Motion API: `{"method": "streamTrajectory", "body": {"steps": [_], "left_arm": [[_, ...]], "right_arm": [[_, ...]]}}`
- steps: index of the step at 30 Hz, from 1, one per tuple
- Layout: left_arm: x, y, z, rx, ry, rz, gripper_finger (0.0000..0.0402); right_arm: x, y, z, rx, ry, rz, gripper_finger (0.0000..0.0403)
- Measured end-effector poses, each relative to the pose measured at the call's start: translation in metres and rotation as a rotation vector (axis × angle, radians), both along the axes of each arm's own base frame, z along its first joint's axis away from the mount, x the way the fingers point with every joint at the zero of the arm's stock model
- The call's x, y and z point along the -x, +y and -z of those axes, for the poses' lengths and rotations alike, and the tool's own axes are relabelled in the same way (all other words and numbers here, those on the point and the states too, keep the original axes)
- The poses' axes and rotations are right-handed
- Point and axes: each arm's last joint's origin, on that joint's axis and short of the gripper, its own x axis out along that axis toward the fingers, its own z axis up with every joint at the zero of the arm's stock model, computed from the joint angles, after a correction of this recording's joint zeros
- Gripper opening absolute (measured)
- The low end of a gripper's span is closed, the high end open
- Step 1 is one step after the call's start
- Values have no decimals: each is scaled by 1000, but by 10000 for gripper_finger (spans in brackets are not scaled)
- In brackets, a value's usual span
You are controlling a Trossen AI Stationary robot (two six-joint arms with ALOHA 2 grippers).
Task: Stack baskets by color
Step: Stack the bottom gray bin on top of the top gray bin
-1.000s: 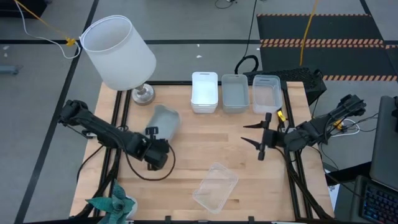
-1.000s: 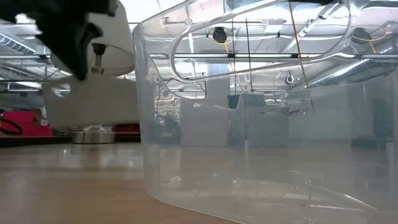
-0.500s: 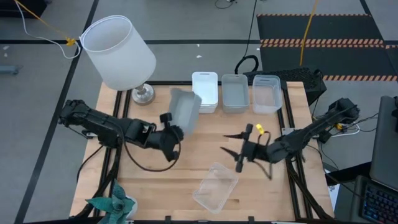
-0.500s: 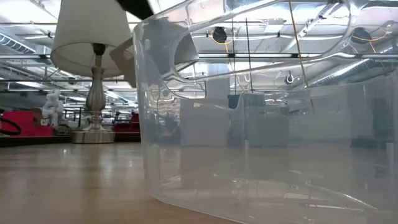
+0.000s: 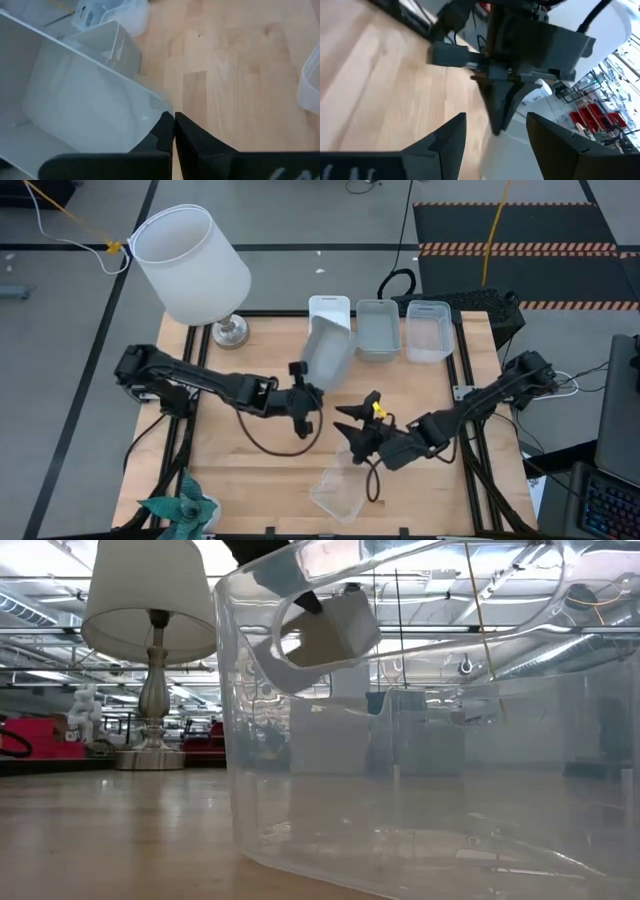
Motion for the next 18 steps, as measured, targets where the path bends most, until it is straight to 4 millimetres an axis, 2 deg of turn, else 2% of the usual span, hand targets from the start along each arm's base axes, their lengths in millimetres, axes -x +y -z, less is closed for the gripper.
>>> {"method": "streamTrajectory", "body": {"steps": [5,9,14,18], "left_arm": [[-12,-2,12,-54,15,54,3],[-12,-9,13,-71,30,106,8],[-12,-18,11,-133,37,190,4],[-14,-20,8,-146,8,231,8]], "right_arm": [[-5,-17,8,-5,58,54,186],[-7,-28,12,-27,104,56,175],[-12,-32,13,-82,145,-66,167],[-13,-32,11,-73,133,-80,166]]}}
